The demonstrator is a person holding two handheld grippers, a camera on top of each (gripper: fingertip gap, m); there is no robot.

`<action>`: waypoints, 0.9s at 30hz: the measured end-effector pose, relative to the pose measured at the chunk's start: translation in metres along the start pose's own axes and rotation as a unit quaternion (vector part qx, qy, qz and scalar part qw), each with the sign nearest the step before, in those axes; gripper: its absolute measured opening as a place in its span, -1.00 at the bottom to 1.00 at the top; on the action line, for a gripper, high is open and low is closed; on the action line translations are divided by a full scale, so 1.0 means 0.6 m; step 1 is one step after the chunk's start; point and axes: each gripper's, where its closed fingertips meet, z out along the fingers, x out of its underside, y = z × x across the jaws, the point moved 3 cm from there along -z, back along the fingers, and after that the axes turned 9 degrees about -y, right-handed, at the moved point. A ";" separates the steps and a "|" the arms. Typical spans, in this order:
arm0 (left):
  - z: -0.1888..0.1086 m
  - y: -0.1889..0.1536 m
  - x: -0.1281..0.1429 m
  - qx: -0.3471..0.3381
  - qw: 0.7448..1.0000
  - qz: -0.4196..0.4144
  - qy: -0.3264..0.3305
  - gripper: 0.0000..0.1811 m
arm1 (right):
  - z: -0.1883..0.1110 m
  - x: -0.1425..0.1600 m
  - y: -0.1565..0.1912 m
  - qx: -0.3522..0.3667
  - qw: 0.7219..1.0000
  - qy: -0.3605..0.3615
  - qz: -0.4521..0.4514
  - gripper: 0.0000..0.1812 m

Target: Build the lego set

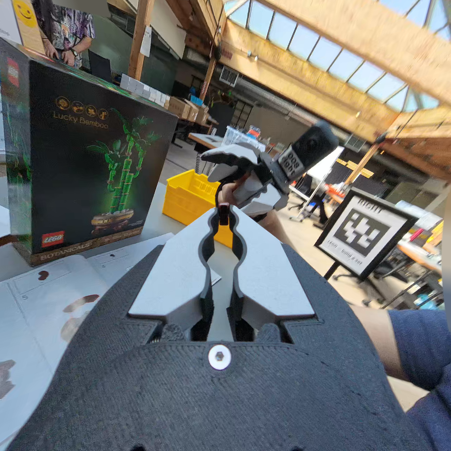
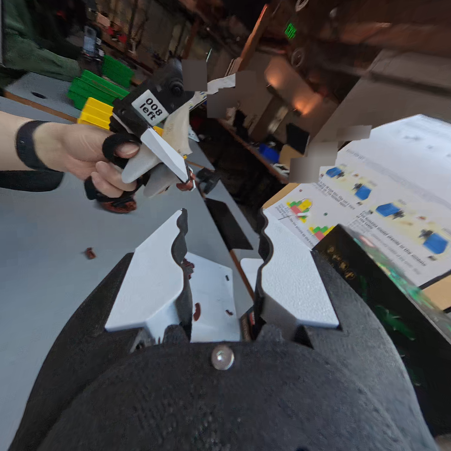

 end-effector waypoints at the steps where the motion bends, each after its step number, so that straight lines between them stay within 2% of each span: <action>1: -0.009 0.009 -0.016 0.003 0.999 -0.036 -0.029 -0.94 | 0.018 -0.005 0.004 0.017 0.999 -0.016 -0.042 -0.37; 3: -0.024 0.023 -0.030 -0.012 0.997 -0.053 -0.057 -0.95 | 0.054 -0.006 0.021 0.029 0.995 -0.021 -0.096 -0.39; 5: -0.031 0.020 -0.033 -0.014 0.996 -0.055 -0.065 -0.95 | 0.086 -0.007 0.048 0.016 0.993 -0.027 -0.110 -0.48; 8: -0.037 0.013 -0.038 -0.007 0.995 -0.066 -0.078 -0.94 | 0.112 -0.011 0.075 0.004 0.990 -0.027 -0.140 -0.60; 16: -0.052 0.003 -0.045 0.016 0.993 -0.083 -0.079 -0.95 | 0.110 -0.034 0.076 0.025 0.988 -0.063 -0.141 -0.83; 27: -0.054 0.003 -0.041 0.035 0.988 -0.122 -0.094 -0.94 | 0.111 -0.035 0.079 0.025 0.986 -0.062 -0.153 -0.83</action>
